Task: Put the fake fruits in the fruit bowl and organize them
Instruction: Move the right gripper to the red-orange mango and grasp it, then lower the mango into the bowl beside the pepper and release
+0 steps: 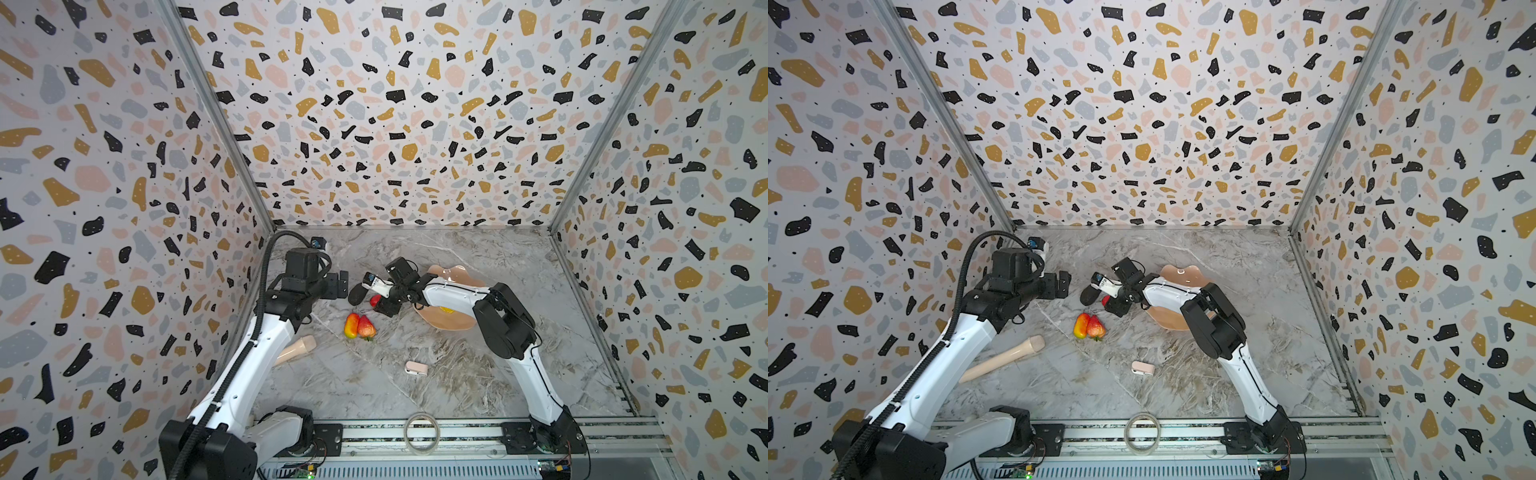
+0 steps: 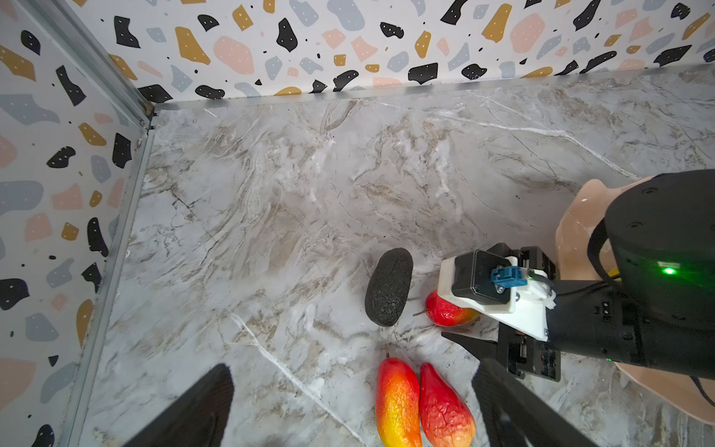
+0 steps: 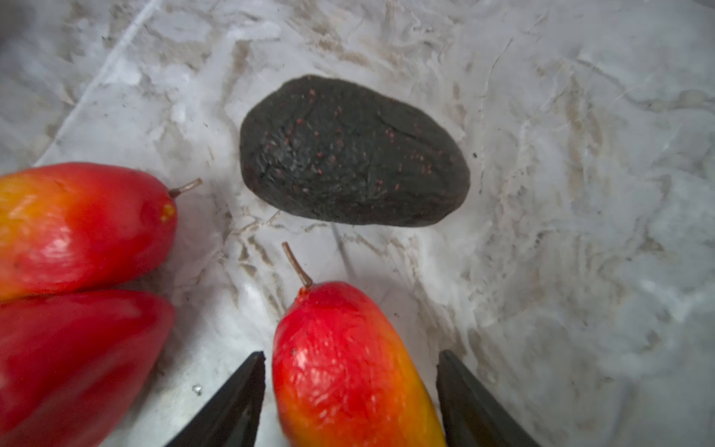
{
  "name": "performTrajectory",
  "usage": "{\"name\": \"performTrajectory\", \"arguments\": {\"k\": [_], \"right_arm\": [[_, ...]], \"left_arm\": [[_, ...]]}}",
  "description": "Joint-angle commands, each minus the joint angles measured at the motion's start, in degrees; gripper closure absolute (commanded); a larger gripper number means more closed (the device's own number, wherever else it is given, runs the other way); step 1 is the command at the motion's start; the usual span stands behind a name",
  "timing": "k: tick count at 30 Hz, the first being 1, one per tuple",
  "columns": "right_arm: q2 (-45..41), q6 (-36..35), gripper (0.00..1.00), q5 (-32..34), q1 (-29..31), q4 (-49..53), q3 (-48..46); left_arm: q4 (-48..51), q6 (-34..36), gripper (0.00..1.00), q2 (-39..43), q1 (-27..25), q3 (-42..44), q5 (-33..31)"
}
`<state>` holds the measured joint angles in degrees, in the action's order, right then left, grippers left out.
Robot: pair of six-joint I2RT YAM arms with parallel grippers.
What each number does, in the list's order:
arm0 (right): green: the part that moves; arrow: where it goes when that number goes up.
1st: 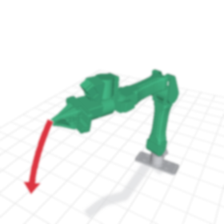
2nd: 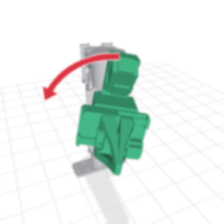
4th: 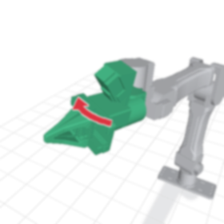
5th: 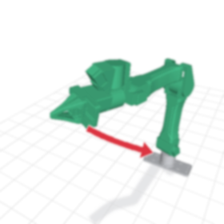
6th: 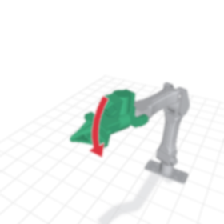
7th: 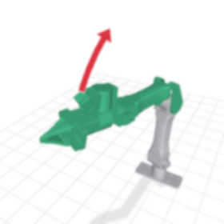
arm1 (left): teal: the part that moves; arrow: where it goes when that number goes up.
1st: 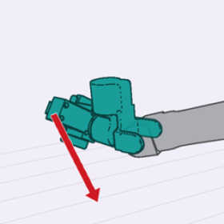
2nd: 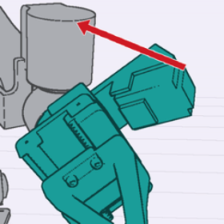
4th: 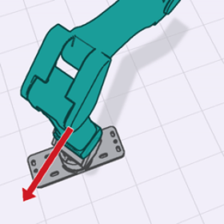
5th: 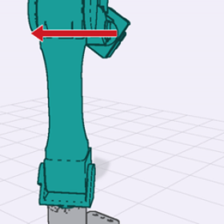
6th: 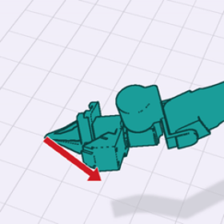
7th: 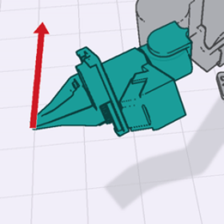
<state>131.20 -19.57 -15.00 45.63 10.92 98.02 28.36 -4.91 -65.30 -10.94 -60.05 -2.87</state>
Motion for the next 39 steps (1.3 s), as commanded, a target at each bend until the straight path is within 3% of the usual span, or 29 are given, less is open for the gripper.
{"name": "performTrajectory", "arguments": {"k": [1, 7, 14, 25, 33, 39], "right_arm": [[-1.03, 0.26, 0.40, -0.99, 0.08, 1.24, 1.53], [-6.73, 0.68, 0.65, -0.27, 0.16, -1.04, -2.16], [-21.26, 1.86, 0.71, 2.15, -1.60, -3.59, -11.59], [-43.44, 18.67, 0.72, 14.24, -16.94, -8.01, -36.78], [-41.13, 21.64, 0.74, 13.25, -22.19, -12.54, -44.29], [-38.65, 22.21, 0.74, 13.50, -22.80, -14.75, -46.11]], "left_arm": [[-0.38, 0.53, 0.00, 0.68, -0.06, -1.65, -0.46], [-0.40, 0.50, 0.01, 0.83, -0.05, -1.08, -0.55], [-1.10, 0.27, 0.00, 0.44, -0.10, -0.68, -0.03], [-2.50, 0.15, 0.00, -1.27, -0.09, -0.45, 1.28], [-2.19, 0.25, 0.01, -1.68, -0.13, -0.94, 2.21], [-1.44, 0.17, 0.00, -0.93, -0.13, -0.81, 1.82]]}}
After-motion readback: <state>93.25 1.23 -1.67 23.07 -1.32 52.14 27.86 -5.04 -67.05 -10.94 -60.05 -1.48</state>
